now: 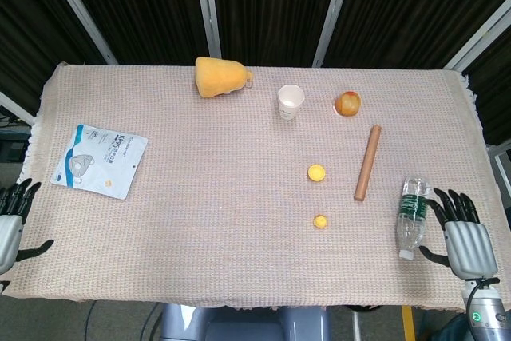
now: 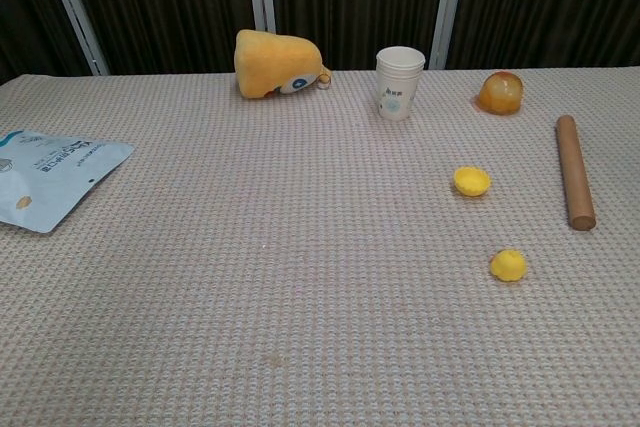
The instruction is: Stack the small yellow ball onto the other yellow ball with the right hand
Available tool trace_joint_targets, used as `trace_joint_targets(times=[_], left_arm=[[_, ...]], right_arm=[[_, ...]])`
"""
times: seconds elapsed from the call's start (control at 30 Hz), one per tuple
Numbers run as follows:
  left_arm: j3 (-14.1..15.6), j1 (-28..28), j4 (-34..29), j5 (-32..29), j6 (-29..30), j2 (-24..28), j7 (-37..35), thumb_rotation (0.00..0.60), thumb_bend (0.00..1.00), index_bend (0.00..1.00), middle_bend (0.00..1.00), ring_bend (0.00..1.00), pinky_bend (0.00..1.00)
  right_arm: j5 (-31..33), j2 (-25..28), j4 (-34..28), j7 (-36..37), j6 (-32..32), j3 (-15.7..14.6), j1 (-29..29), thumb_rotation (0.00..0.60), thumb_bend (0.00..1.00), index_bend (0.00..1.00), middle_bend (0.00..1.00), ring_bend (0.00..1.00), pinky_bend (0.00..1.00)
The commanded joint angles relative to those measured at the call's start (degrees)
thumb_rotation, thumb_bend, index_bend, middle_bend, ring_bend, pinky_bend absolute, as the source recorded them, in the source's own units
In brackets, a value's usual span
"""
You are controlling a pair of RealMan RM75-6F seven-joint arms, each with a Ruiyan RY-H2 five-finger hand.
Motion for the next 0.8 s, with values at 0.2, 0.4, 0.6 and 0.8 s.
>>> trace_joint_targets(times=[0.2,0.4,0.6,0.8], left_arm=[[0.09,0.05,-0.16,0.45,0.41,0.11,0.5,0.6,0.0,0.0,0.0,0.0,0.01],[-0.01,-0.04,-0.09,0.17,0.12,0.04,-0.02,0.6,0.0,0.0,0.0,0.0,0.01],[-0.15,0.35,-0.43,0.06,1.07,0.01,0.95,0.6,0.0,0.0,0.0,0.0,0.01],[-0.17,0.26,-0.41,0.16,1.02,-0.12,1.1,0.6,0.0,0.0,0.0,0.0,0.01]], right_arm=[[0.01,0.68,-0.84,0.68,-0.31,-0.27,-0.11,0.6,0.0,0.21,0.07,0.0,0.0],[-0.29,0.91,-1.33,0.42,-0.88,-0.59,0.09,0.6,0.0,0.21,0.07,0.0,0.0],[-1.52,-0.12,-3.15,-1.44,0.24,1.01,1.31,0.6,0.0,0.26,0.06,0.0,0.0],[1.59,-2.68,-7.76,-6.59,-3.73,2.63,4.4,0.6,0.0,0.26,0.06,0.0,0.0]])
